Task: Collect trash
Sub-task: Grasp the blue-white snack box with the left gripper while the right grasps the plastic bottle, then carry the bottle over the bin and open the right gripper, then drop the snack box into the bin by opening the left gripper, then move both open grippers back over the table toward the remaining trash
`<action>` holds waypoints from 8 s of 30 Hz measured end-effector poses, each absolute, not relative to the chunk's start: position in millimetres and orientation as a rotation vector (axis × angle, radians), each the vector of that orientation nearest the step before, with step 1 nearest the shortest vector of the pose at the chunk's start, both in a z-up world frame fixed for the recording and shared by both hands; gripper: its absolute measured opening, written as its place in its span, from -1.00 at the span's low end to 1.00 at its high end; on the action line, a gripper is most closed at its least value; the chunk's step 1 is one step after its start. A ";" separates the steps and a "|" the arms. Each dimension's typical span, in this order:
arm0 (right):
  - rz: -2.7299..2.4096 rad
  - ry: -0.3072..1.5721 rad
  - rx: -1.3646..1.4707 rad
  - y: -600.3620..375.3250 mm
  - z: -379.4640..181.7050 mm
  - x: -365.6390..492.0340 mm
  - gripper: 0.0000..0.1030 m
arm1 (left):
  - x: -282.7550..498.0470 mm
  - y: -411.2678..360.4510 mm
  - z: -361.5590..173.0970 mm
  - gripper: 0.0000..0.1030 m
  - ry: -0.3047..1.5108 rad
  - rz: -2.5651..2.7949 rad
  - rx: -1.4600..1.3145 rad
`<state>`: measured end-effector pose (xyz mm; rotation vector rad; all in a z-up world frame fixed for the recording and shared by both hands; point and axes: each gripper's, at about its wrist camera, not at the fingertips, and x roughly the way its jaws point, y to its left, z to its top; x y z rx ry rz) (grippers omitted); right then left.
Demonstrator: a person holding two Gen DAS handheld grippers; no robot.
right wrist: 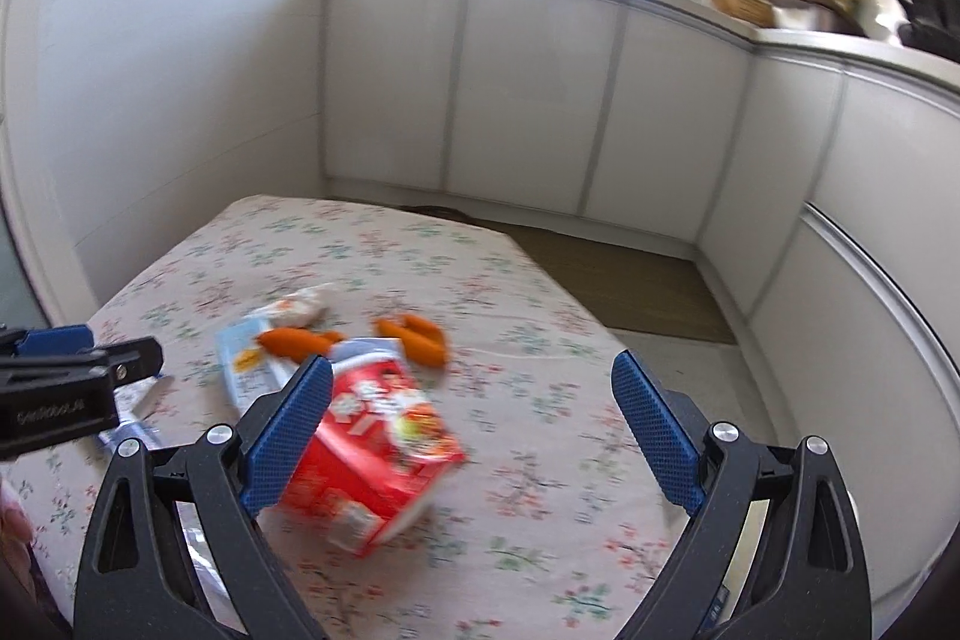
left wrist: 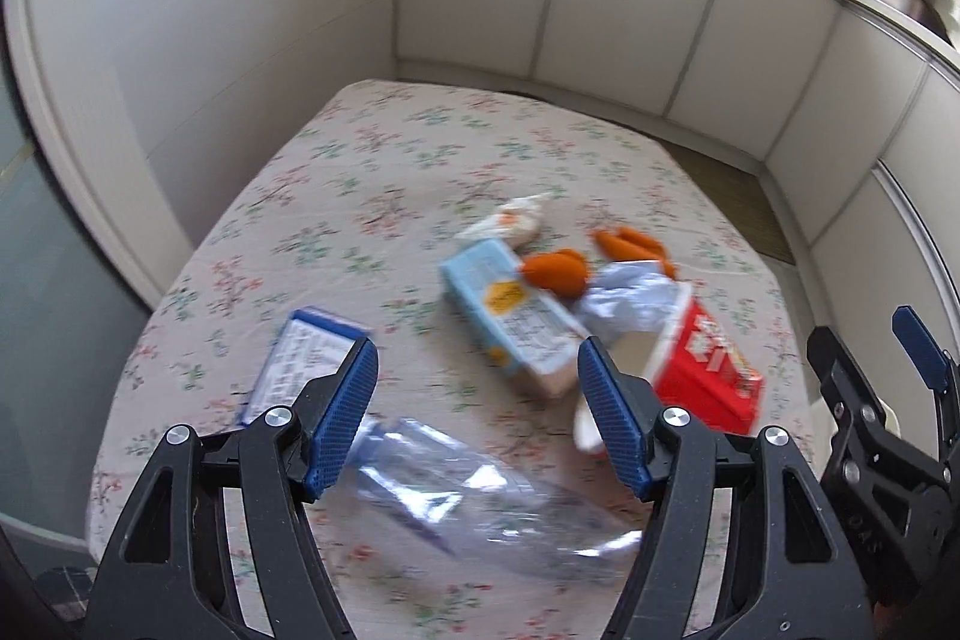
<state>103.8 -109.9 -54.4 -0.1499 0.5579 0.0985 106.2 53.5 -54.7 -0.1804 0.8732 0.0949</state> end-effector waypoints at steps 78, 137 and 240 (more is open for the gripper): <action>0.776 1.002 -0.580 67.4 -160.7 125.2 0.14 | 170.7 188.5 -115.8 0.09 1.223 0.116 -0.323; -0.011 0.682 0.026 -253.4 -18.2 92.7 0.15 | 147.5 -45.7 -6.1 0.09 0.807 -0.295 -0.303; -0.566 0.718 0.124 -418.2 -34.2 53.9 0.87 | 144.2 -244.0 -34.0 0.79 0.875 -0.355 -0.007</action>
